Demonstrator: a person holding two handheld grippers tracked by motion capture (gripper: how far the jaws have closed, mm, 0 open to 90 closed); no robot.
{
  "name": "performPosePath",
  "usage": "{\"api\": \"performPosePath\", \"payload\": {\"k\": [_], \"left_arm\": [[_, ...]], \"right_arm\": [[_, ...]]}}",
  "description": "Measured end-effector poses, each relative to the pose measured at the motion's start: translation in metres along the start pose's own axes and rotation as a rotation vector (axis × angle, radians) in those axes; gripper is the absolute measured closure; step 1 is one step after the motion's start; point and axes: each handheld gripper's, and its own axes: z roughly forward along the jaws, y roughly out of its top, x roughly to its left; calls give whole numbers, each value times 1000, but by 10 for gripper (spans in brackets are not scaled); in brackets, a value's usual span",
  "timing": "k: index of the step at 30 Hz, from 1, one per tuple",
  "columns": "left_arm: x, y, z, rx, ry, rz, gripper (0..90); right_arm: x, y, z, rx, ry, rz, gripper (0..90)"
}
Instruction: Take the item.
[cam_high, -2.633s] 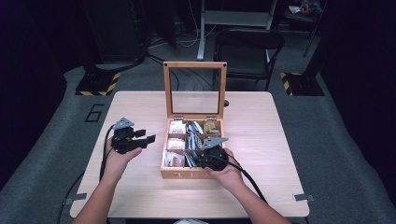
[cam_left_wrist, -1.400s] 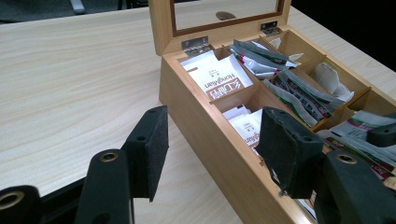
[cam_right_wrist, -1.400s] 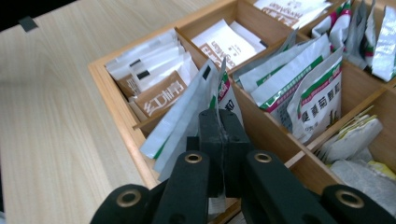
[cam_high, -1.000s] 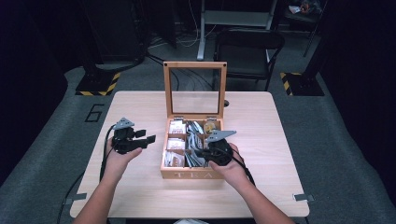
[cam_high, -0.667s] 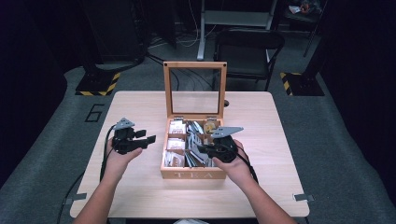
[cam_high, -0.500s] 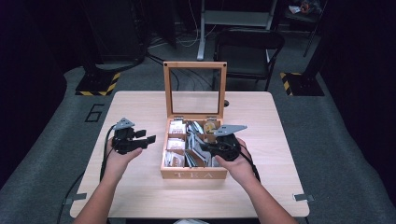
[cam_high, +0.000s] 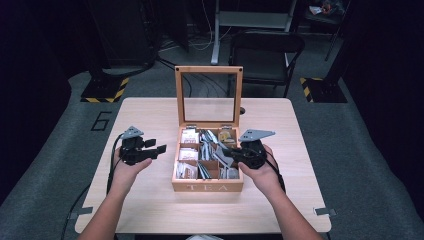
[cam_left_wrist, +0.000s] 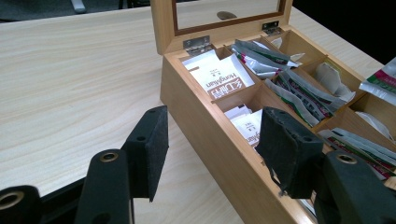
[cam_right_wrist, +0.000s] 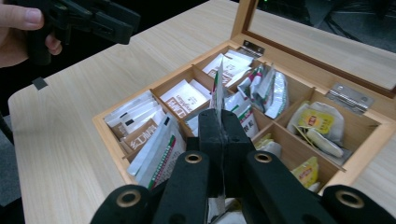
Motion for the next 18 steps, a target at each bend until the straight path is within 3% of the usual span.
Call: {"api": "performPosePath", "payload": {"k": [5, 18], "left_arm": [[0, 0, 0, -1, 2, -5, 427], [0, 0, 0, 0, 1, -2, 426]], "right_arm": [[-8, -2, -6, -2, -28, -5, 899], [-29, -6, -22, -22, -113, 50, 898]]}}
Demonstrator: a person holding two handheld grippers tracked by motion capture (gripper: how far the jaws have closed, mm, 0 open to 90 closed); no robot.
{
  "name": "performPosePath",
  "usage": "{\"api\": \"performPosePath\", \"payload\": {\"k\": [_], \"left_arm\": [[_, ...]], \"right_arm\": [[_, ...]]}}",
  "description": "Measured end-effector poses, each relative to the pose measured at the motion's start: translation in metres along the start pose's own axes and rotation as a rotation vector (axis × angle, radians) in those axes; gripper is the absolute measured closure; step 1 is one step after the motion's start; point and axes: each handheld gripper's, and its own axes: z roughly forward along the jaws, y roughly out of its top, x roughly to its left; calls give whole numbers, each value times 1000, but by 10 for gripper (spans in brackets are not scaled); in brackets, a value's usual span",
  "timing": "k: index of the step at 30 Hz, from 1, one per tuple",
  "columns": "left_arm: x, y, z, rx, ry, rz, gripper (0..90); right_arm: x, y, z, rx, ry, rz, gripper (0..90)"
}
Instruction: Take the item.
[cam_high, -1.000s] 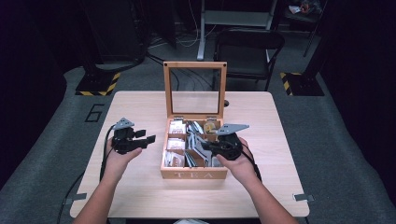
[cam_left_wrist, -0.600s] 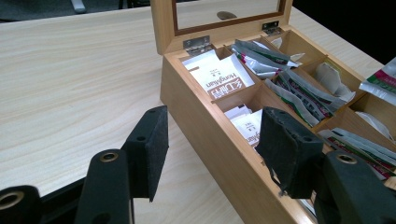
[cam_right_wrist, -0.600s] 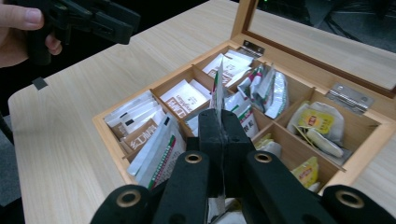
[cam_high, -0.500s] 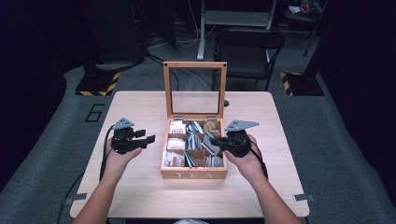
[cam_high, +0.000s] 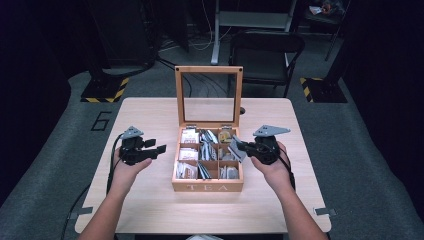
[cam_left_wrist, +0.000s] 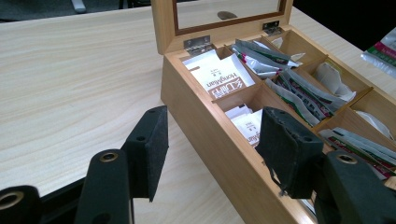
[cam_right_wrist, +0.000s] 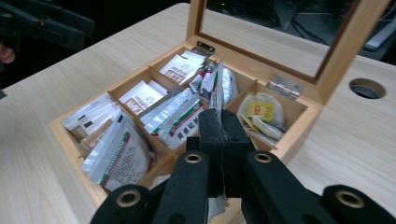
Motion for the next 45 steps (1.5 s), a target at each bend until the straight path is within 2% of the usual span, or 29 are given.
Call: {"api": "performPosePath", "payload": {"k": [11, 22, 33, 44, 45], "left_arm": [[0, 0, 1, 0, 1, 1, 426], [0, 0, 1, 2, 1, 1, 425], [0, -1, 1, 2, -1, 0, 425], [1, -1, 1, 6, -3, -1, 424], [0, -1, 1, 6, -3, -2, 424]], "right_arm": [[-25, -4, -16, -29, -74, 42, 898], [-43, -11, -23, -26, -133, 73, 898], [-51, -23, -12, 23, -194, 67, 898], [-68, -42, 2, 69, -218, 97, 898], [-68, -43, 3, 76, -223, 113, 898]]}}
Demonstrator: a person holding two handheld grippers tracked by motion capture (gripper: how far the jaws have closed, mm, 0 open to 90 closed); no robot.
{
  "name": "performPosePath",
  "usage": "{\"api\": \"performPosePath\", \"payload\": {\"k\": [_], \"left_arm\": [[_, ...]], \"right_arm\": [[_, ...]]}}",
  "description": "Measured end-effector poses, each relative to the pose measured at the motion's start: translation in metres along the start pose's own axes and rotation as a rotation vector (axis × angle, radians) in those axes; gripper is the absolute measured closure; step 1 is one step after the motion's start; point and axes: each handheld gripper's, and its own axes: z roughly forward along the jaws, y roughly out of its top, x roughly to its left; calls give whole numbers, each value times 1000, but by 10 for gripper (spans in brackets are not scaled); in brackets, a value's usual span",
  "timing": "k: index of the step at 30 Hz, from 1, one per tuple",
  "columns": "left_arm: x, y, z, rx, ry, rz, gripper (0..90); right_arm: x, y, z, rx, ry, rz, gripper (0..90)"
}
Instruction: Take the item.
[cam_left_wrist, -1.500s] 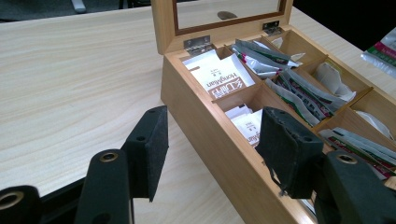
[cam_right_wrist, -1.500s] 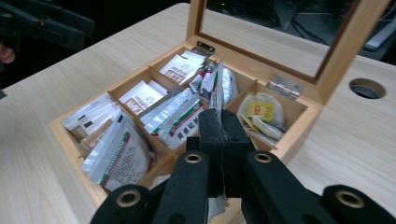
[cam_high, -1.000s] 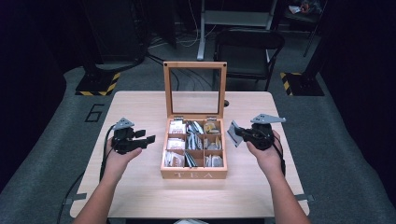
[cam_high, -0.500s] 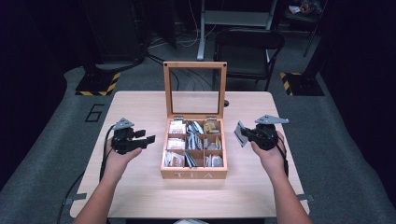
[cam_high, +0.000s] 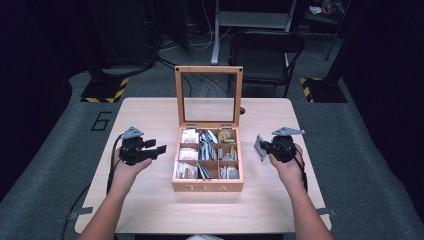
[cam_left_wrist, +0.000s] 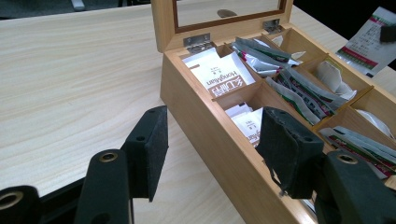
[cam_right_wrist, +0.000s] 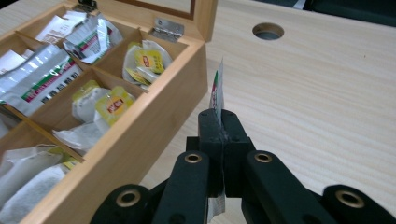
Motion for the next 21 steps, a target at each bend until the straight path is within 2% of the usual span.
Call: {"api": "performPosePath", "payload": {"k": [9, 11, 12, 21], "left_arm": [[0, 0, 0, 1, -1, 0, 424], [0, 0, 1, -5, 5, -1, 424], [0, 0, 1, -2, 2, -1, 424], [0, -1, 1, -6, 5, -1, 424]], "right_arm": [[-9, -11, 13, 39, -39, 5, 897], [-11, -13, 15, 39, -38, -6, 896], [-10, -15, 17, 48, -44, 7, 897], [-14, -21, 25, 68, -47, 17, 896]]}}
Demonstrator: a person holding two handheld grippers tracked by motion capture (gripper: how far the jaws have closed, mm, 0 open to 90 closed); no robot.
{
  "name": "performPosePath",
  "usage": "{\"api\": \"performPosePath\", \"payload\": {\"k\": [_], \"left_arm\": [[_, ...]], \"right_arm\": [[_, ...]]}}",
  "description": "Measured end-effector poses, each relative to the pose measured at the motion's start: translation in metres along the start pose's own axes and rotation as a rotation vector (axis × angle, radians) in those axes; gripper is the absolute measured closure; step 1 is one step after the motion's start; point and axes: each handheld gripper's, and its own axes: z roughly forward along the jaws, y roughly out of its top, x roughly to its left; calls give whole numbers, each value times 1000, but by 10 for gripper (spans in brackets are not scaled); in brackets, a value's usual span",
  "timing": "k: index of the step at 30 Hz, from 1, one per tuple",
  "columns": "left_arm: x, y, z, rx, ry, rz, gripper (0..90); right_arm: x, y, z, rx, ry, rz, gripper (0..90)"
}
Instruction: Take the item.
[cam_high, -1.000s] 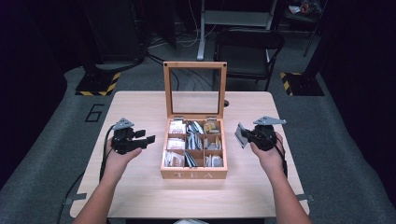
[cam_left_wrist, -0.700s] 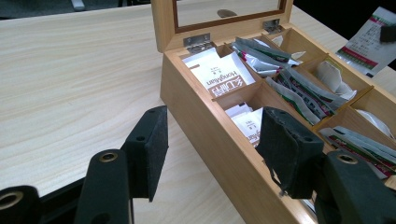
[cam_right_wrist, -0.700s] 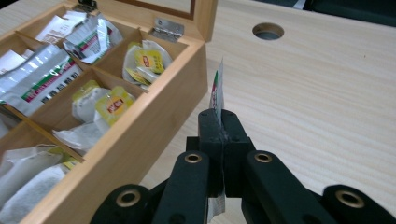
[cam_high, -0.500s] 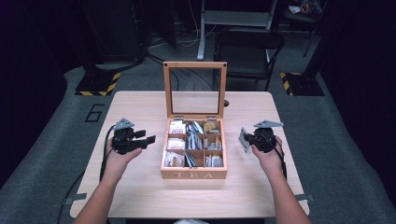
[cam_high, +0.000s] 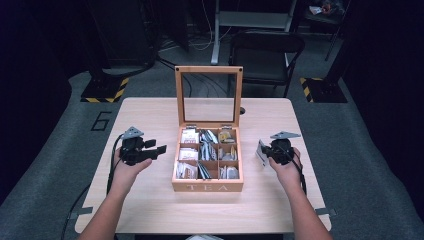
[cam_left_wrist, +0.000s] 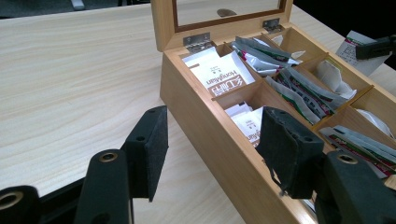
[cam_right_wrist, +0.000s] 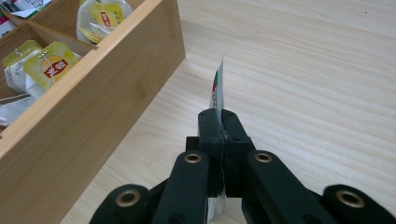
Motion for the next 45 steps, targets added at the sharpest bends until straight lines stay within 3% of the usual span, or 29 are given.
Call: {"api": "performPosePath", "payload": {"k": [10, 13, 19, 29, 30, 34, 45], "left_arm": [[0, 0, 0, 8, -3, -1, 424], [0, 0, 0, 9, -4, 0, 424], [-1, 0, 1, 11, -4, 0, 424], [-1, 0, 1, 13, -4, 5, 424], [-1, -1, 1, 13, -4, 4, 423], [-1, -1, 2, 14, -7, 7, 423], [-1, -1, 2, 15, -8, 6, 424]], "right_arm": [[-7, -4, 1, 7, -8, 18, 887], [-11, -5, 0, 13, -9, 54, 877], [-22, -8, 0, 14, -41, 53, 854], [-38, -17, 3, 39, -75, 97, 837], [-38, -17, 3, 48, -76, 121, 836], [-41, -18, 3, 41, -75, 120, 829], [-48, -23, 6, 49, -77, 137, 719]]}}
